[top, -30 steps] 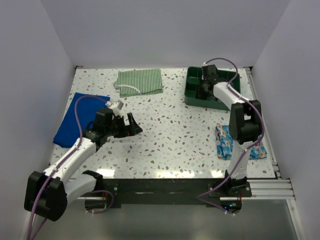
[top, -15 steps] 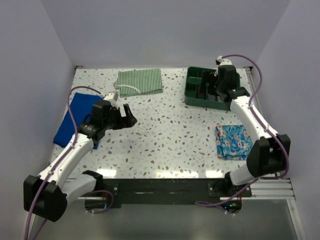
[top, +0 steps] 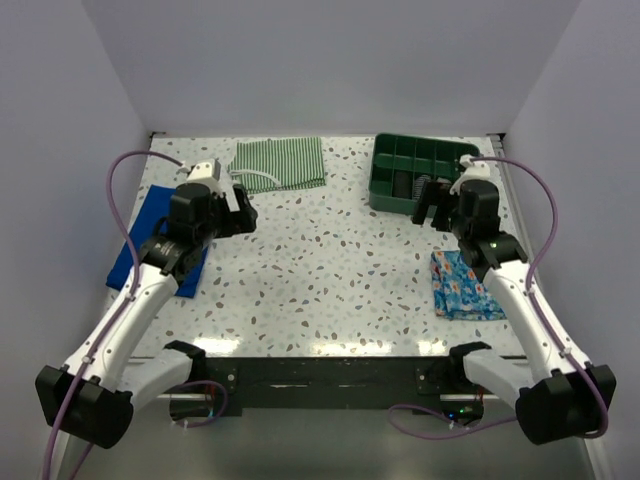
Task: Roll the underwear
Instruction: Reset both arms
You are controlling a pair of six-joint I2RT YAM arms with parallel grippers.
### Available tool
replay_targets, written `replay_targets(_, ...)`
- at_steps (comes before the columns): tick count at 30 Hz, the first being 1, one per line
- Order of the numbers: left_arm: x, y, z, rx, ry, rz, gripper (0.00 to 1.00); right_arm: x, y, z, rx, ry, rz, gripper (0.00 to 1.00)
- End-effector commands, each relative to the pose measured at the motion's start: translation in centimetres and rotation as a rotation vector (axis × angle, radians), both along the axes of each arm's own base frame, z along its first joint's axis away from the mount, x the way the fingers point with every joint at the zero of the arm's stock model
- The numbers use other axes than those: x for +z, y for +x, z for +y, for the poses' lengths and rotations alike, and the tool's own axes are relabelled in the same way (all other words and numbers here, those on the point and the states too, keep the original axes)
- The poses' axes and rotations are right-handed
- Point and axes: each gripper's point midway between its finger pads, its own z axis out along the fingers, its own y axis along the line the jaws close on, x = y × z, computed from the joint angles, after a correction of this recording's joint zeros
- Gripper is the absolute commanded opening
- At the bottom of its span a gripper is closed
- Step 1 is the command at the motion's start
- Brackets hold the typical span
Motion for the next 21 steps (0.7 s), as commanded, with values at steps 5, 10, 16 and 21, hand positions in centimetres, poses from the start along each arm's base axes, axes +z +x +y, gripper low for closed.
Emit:
replay_targets(5,4.7,1.7,2.1,0.049,0.096,-0.238,1.00,-1.2,-1.6,-2.4,-0.139,0.015,-0.100,0.99)
replay_targets(10,5.8,3.1,1.8,0.052,0.083,-0.322,1.00,-4.8,-2.7,-3.9,-0.191,-0.034,-0.082,0.99)
replay_targets(16,6.7,5.0,0.7,0.027,0.054,-0.412,1.00,-5.9,-3.0,-5.8,-0.258,-0.120,-0.087,0.98)
replay_targets(21,6.2,4.6,3.2,0.138,0.118,-0.456,1.00,-5.5,-3.0,-7.2,-0.339,-0.142,-0.139,0.99)
